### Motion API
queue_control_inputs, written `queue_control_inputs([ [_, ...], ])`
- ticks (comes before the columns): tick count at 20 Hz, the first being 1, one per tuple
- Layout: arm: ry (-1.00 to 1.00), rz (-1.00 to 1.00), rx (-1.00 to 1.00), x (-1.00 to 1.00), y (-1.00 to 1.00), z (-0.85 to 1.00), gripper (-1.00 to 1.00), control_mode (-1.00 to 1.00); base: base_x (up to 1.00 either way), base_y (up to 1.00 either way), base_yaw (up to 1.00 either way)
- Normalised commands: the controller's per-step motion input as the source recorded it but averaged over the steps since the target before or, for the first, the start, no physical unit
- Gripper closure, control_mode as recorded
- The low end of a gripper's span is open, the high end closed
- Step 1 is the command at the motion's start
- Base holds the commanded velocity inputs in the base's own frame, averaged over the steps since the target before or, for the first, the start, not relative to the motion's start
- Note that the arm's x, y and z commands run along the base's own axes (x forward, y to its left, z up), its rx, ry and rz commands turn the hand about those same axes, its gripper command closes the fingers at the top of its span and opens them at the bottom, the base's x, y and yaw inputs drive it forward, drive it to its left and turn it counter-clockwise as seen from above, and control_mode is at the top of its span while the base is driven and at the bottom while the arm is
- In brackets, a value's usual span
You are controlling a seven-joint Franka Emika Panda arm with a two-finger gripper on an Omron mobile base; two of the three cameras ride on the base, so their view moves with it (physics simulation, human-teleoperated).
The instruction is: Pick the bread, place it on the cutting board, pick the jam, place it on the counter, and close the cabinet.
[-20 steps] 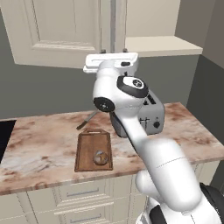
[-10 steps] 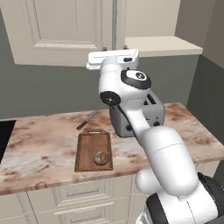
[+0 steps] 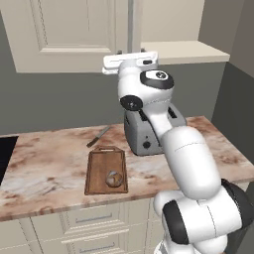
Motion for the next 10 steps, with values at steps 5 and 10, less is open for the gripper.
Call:
queue_control_inputs([
  [5,0.00,0.04,0.00,0.30,0.00,0.00,-1.00,-1.00,0.00,0.00,0.00],
  [10,0.00,0.04,0.00,0.23,0.00,0.00,-1.00,-1.00,0.00,0.00,0.00],
])
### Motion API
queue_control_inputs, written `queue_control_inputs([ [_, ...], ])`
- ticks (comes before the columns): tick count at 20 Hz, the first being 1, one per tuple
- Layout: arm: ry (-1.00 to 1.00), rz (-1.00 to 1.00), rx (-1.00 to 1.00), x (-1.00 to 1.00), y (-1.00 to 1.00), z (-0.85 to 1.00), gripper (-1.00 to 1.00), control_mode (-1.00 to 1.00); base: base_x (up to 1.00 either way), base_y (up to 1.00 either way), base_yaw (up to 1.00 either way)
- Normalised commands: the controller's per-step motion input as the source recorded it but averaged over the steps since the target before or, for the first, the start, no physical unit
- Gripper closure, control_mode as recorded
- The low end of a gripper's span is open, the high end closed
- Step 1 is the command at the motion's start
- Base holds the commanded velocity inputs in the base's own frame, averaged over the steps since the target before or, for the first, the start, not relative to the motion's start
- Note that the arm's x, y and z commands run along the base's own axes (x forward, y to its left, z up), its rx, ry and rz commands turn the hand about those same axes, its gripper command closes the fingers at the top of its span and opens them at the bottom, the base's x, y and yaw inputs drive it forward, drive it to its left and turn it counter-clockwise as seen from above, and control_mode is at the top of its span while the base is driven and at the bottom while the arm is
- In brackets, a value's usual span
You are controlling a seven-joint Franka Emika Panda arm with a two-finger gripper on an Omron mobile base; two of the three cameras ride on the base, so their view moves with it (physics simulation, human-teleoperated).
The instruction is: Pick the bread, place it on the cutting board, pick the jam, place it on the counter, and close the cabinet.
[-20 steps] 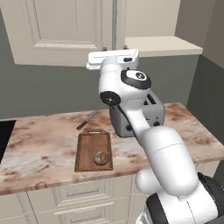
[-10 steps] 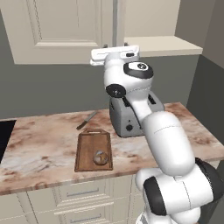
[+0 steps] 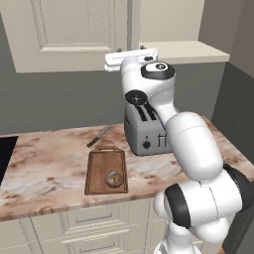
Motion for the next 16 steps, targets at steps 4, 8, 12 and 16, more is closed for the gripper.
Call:
queue_control_inputs([
  [4,0.00,0.04,0.00,0.22,0.00,0.00,-1.00,-1.00,0.00,0.00,0.00],
  [8,0.00,0.04,0.00,0.26,0.00,0.00,-1.00,-1.00,0.00,0.00,0.00],
  [12,0.00,0.03,0.00,0.30,0.00,0.00,-1.00,-1.00,0.00,0.00,0.00],
  [16,0.00,0.03,0.00,0.31,0.00,0.00,-1.00,-1.00,0.00,0.00,0.00],
])
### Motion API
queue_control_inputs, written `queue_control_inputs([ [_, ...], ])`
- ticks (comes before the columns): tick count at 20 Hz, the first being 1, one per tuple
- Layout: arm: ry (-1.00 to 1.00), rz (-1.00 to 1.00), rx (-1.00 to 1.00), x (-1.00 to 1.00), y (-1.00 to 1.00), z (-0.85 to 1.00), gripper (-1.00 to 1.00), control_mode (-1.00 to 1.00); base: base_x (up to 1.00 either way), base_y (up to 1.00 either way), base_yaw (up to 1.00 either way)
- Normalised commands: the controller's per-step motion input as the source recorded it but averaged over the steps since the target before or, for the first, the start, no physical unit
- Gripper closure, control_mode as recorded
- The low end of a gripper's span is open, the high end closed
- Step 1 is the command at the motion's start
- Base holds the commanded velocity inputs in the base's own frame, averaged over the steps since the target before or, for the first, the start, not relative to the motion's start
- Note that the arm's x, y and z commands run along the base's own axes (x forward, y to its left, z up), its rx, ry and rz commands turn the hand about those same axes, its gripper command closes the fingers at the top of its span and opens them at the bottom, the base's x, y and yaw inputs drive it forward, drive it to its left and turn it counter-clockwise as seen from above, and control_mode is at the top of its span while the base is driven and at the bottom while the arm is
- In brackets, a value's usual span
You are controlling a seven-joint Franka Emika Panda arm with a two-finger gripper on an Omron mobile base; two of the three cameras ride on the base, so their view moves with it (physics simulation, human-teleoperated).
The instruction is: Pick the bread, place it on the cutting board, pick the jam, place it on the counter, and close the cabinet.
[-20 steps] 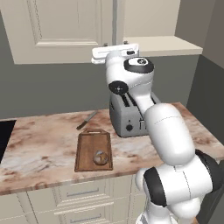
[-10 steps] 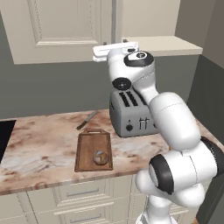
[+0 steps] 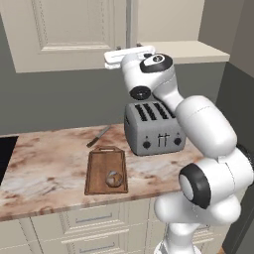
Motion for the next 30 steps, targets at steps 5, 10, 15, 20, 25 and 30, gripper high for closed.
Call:
queue_control_inputs([
  [5,0.00,0.02,0.00,0.38,0.00,0.00,-1.00,-1.00,0.00,0.00,0.00],
  [10,0.02,0.02,0.00,0.01,-0.03,0.01,-1.00,-1.00,0.00,0.00,0.00],
  [15,0.00,0.00,0.00,-0.22,-0.03,0.00,-1.00,-1.00,0.00,0.00,0.00],
  [20,0.00,0.01,0.00,-0.27,0.00,0.00,-1.00,-1.00,0.00,0.00,0.00],
  [25,0.00,0.00,0.00,-0.39,0.00,0.06,-1.00,-1.00,0.00,0.00,0.00],
  [30,0.01,0.00,0.00,-0.44,0.00,0.29,-1.00,-1.00,0.00,0.00,0.00],
])
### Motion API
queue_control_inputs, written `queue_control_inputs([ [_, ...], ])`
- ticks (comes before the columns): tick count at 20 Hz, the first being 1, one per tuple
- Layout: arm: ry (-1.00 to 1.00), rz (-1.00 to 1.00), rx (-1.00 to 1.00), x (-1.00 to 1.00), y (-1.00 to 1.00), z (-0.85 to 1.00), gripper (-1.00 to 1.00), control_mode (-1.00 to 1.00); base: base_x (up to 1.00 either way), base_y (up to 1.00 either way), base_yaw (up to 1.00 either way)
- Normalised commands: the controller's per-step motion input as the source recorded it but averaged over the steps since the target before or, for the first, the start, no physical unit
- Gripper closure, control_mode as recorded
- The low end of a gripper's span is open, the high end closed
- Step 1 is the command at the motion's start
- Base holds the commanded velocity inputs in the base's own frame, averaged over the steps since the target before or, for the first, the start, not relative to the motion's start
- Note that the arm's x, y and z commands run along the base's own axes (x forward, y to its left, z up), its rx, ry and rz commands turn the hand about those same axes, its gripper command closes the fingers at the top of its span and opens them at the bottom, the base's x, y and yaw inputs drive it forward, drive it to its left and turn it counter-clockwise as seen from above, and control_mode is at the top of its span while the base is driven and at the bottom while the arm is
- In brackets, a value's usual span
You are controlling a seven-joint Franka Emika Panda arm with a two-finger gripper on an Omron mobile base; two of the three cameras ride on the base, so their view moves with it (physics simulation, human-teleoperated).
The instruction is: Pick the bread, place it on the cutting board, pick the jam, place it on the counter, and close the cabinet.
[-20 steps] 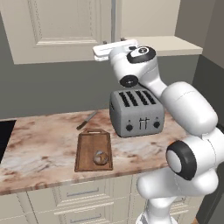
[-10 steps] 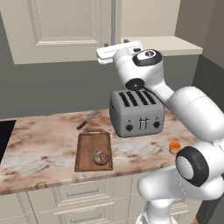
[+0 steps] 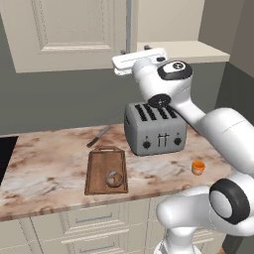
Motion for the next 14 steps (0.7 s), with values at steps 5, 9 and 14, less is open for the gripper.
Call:
queue_control_inputs([
  [5,0.09,0.00,0.00,-0.63,0.00,0.39,-1.00,-1.00,0.00,0.00,0.00],
  [9,0.15,0.00,0.00,-0.68,0.00,0.44,-1.00,-1.00,0.00,0.00,0.00],
  [14,0.18,0.00,0.00,-0.63,0.00,0.50,-1.00,-1.00,0.00,0.00,0.00],
])
